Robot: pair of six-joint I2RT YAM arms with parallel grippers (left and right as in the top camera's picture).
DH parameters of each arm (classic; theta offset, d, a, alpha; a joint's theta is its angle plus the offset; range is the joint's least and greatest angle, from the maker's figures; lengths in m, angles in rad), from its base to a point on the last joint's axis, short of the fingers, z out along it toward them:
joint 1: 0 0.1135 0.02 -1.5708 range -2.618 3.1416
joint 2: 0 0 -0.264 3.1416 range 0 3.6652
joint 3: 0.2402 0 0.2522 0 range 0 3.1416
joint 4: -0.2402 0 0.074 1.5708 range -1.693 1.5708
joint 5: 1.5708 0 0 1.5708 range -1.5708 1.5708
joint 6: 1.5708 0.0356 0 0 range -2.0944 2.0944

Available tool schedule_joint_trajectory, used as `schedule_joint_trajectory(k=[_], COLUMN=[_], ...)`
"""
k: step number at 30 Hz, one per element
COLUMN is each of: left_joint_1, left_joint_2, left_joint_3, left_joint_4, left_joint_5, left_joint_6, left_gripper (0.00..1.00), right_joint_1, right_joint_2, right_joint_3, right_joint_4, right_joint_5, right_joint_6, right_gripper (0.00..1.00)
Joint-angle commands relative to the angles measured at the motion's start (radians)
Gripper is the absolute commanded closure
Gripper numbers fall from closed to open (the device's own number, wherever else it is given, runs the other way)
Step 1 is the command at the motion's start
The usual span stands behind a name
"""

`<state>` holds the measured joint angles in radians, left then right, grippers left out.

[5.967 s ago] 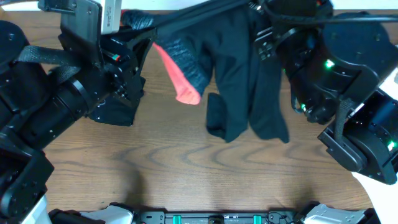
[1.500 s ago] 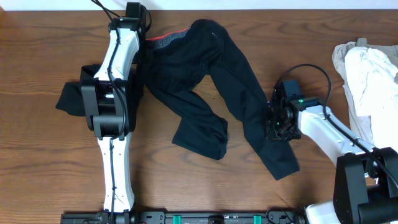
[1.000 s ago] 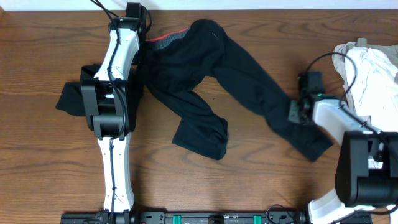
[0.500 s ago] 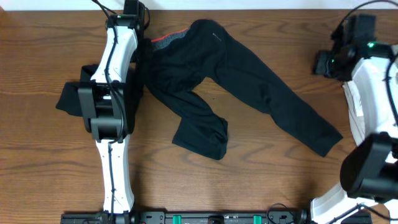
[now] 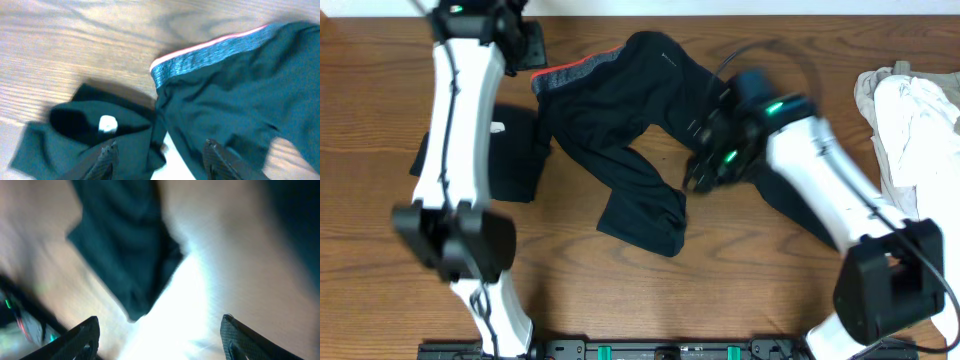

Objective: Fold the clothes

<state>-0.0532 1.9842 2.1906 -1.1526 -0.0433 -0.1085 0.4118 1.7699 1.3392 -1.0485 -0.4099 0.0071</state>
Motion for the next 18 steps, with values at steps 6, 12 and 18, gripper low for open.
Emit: schedule_joint_trajectory(k=[6, 12, 18], left_joint_1=[0.003, 0.003, 0.003], left_joint_2=[-0.254, -0.322, -0.333], left_joint_3=[0.020, 0.020, 0.020], left_joint_4=[-0.023, -0.054, -0.081], left_joint_5=[0.010, 0.010, 0.011], left_joint_6=[-0.010, -0.009, -0.010], left_gripper=[0.41, 0.40, 0.40], right_joint_1=[0.199, 0.280, 0.294], right_joint_2=[-0.001, 0.000, -0.001], right_joint_3=[-0.200, -0.280, -0.352], right_joint_4=[0.130, 0.256, 0.376], right_joint_5=[0.115, 0.352, 0.415], right_joint_6=[0.192, 0.456, 0.539], right_gripper=[0.21, 0.25, 0.92])
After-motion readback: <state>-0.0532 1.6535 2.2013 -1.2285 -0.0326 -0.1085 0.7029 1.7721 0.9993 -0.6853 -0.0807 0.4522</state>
